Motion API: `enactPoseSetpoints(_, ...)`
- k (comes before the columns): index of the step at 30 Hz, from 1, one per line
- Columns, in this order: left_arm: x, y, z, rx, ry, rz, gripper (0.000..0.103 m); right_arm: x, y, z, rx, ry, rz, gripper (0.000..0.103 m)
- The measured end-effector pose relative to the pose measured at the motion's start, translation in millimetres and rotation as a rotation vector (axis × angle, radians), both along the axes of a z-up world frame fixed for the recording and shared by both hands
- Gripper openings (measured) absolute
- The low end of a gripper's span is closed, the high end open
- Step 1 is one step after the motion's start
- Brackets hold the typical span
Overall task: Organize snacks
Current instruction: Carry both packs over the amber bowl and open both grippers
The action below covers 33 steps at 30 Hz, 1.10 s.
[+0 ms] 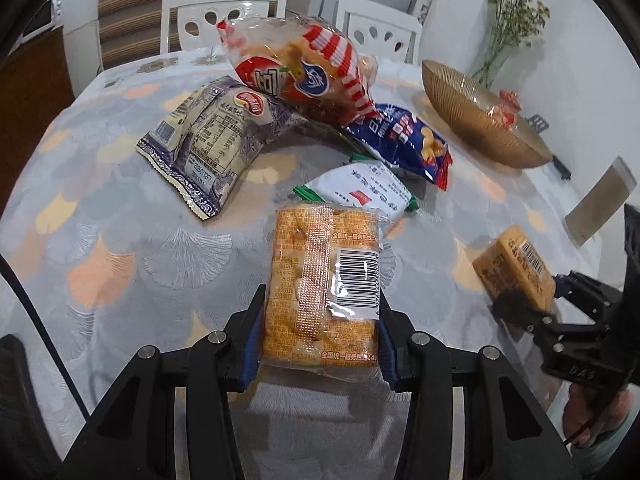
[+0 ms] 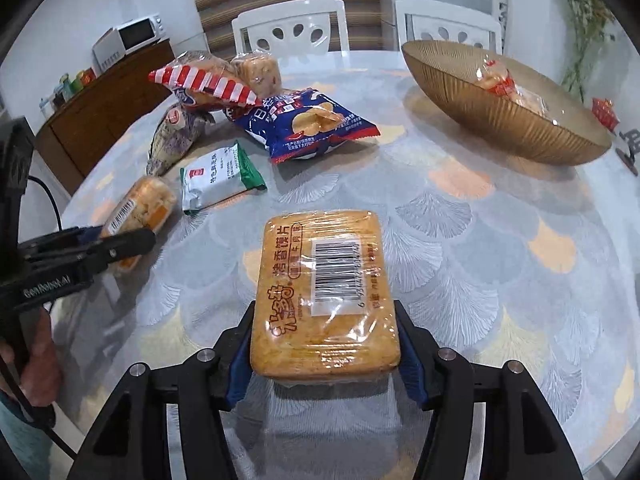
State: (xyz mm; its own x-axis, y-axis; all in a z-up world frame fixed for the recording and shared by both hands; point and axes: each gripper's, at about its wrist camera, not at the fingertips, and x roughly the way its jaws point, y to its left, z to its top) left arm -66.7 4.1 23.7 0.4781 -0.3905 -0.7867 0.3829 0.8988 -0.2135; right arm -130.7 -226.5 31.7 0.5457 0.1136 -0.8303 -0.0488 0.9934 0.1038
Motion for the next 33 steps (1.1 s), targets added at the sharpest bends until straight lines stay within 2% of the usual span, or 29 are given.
enactPoseSetpoints(2,-1,3,-1,-0.025,-0.004,0.007,0.044,3,2,-3,-0.022,-0.015,0.003,0.059)
enactPoseSetpoints(10,-4,3,-2,-0.026,-0.026,-0.001,0.044,-4,7,-8,-0.052,-0.079,-0.015,0.062)
enactPoseSetpoints(15,-1,10,-2,-0.074,-0.01,0.004,0.044,-7,2,-8,-0.004,-0.096,-0.049,0.061)
enactPoseSetpoints(17,-1,10,-2,-0.073,-0.011,0.005,0.044,-8,0,-7,0.004,-0.102,-0.068,0.055)
enactPoseSetpoints(27,-3,4,1,-0.043,-0.018,-0.006,0.044,-18,-2,-3,0.009,-0.117,-0.06,0.054)
enactPoseSetpoints(33,-6,-21,34,-0.036,-0.073,-0.081,0.044,-24,-24,13,0.039,-0.144,-0.107,0.054)
